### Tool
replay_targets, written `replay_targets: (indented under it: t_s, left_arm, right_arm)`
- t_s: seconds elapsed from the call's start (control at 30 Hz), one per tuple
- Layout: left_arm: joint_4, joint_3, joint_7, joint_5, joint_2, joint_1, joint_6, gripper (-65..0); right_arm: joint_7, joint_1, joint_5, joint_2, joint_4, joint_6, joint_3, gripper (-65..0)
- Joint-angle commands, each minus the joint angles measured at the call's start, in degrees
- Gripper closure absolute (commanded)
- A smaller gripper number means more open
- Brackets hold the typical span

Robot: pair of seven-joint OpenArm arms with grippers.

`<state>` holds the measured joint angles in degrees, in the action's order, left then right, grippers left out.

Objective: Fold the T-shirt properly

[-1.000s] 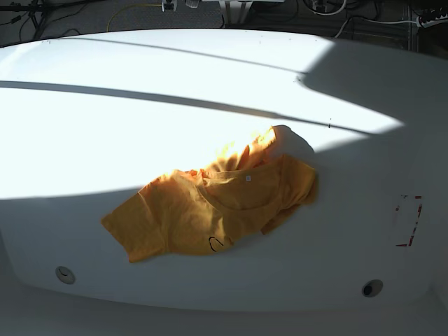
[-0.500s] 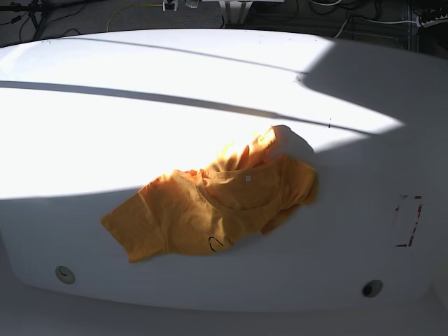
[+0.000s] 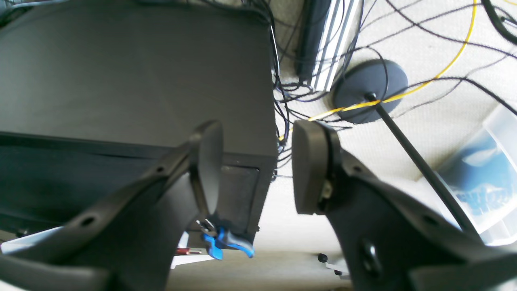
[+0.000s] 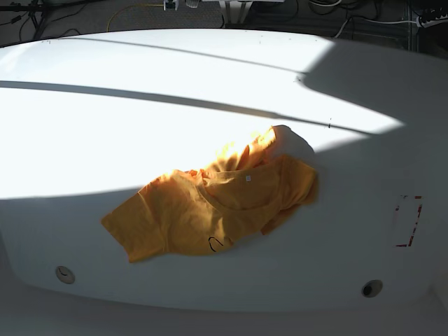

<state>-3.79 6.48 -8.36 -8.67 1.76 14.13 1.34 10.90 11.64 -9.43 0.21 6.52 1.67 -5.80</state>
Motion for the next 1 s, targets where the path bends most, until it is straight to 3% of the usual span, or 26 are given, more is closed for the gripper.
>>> replay_targets:
  t_s: [0.0,0.97]
  left_arm:
    - [-0.01,-0.23,0.2,0.21,0.38,0.18,-0.2,-25.5]
    - [0.1,0.43,0.37,0.4,0.18,1.01,0.07,-26.0]
  right_arm:
    - [0.31,0.65,-0.12,0.24,-0.24,-0.02,0.08,-0.5]
    - [0.53,1.11,0.39,0.18,-0.75,-0.03,0.3,0.0]
